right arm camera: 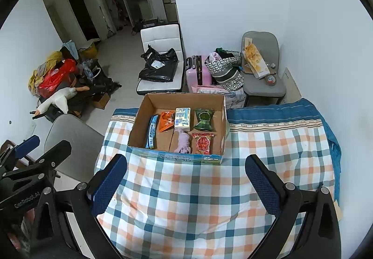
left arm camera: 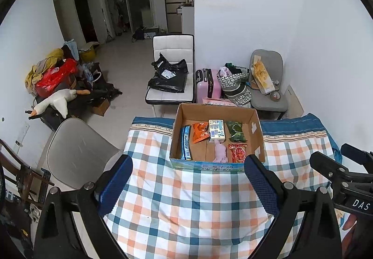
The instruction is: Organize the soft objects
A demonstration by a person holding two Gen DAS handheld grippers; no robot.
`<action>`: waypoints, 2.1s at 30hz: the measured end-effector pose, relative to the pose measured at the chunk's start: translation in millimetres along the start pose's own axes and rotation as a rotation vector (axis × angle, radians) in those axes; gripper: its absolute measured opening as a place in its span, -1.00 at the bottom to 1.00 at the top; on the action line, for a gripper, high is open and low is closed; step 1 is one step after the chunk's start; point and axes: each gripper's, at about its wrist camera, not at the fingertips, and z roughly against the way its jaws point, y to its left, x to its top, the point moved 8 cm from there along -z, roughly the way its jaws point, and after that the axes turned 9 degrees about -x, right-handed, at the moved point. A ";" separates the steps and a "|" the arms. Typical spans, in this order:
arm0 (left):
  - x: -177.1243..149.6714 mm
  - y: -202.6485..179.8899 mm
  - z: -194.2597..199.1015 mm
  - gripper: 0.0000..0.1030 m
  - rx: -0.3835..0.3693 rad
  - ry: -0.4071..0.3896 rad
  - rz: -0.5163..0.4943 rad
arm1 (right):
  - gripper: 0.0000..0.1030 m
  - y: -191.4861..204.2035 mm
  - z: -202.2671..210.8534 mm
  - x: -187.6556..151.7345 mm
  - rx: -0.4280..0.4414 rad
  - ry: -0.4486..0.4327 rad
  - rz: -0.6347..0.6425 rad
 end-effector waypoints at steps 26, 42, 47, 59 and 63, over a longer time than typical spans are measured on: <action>-4.3 -0.8 11.6 0.90 0.001 -0.008 -0.007 | 1.00 -3.9 23.0 10.5 -0.005 -0.027 0.006; -4.9 -0.2 13.8 0.90 0.000 -0.009 -0.007 | 1.00 -4.0 28.9 7.7 -0.015 -0.030 -0.003; -4.8 0.1 14.1 0.90 0.002 -0.010 -0.004 | 1.00 -3.2 28.8 5.3 -0.013 -0.028 -0.002; -5.0 0.3 14.3 0.90 0.002 -0.009 -0.007 | 1.00 -3.5 28.8 5.2 -0.014 -0.028 -0.003; -4.7 0.9 15.4 0.90 0.003 -0.011 -0.005 | 1.00 -3.2 28.5 5.6 -0.013 -0.026 -0.002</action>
